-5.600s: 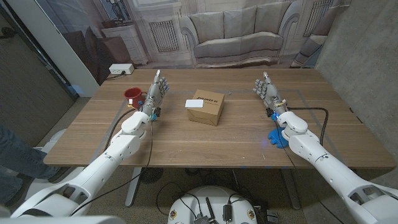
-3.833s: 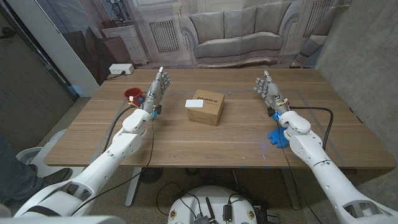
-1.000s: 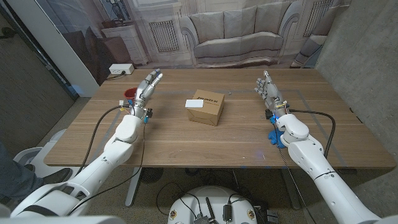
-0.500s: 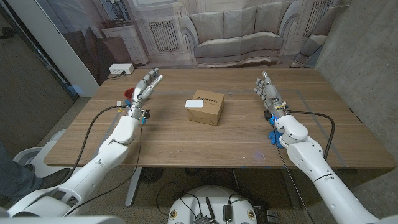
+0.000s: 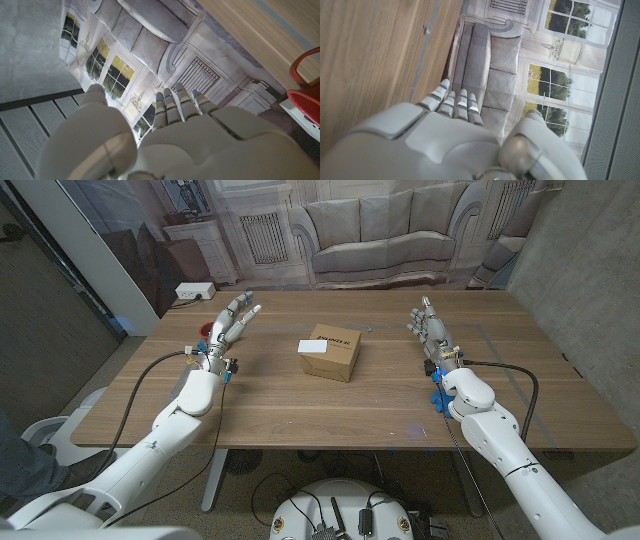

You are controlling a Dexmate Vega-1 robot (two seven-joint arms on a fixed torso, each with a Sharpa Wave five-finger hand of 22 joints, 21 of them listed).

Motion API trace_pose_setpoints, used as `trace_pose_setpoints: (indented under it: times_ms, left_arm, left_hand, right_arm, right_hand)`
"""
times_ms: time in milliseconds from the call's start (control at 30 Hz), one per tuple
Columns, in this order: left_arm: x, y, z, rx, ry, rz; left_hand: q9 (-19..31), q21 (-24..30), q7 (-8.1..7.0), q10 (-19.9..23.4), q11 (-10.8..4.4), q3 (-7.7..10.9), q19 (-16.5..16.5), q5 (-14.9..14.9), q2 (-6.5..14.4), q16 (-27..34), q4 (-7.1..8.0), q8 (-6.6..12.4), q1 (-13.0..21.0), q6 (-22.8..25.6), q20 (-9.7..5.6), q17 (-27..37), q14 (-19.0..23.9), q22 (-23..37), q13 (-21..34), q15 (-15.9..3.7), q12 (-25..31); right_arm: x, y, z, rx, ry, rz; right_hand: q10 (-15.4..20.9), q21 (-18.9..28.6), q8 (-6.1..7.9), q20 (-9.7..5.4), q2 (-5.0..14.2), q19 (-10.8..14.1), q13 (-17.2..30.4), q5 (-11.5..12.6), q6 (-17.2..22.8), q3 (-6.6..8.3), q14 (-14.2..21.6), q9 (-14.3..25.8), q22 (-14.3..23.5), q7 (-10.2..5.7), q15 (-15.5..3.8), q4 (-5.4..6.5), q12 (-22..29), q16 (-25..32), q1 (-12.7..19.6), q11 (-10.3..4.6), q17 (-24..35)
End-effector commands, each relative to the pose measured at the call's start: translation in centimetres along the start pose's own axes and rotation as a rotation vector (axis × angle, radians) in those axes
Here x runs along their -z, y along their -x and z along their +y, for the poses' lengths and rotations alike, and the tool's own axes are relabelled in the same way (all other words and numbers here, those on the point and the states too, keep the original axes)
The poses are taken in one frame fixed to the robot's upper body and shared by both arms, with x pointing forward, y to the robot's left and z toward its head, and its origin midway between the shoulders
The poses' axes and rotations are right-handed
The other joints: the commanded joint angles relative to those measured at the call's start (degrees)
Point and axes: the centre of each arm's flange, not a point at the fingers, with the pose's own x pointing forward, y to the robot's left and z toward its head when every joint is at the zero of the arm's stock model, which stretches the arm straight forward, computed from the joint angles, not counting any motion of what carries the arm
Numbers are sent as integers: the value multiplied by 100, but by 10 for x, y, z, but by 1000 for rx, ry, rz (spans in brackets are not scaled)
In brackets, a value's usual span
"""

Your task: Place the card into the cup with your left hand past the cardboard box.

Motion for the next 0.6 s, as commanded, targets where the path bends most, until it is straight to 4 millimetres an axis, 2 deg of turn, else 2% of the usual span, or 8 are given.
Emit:
trace_pose_setpoints:
  times_ms: [33,600]
  left_arm:
    - [0,9,-2,-12,-65,-7]
    - [-12,14,-2,-32,-237,-51]
  left_hand:
    - [28,49,12,114,-11,20,60,-23,19,4,-35,34,55,81,-243,15,96,16,19,-293,46]
    - [27,46,-31,184,-55,34,105,-36,18,-11,-78,26,130,182,-246,15,168,15,19,-314,24]
  right_arm:
    - [0,3,-4,3,-8,10]
    - [-7,2,0,-28,-20,-12]
  right_hand:
    - [46,-20,26,-82,24,63,12,5,50,27,59,17,18,-10,3,-38,39,39,22,13,11]
    - [64,-42,27,-87,29,82,13,1,65,19,83,17,19,-10,4,-46,41,41,27,16,12]
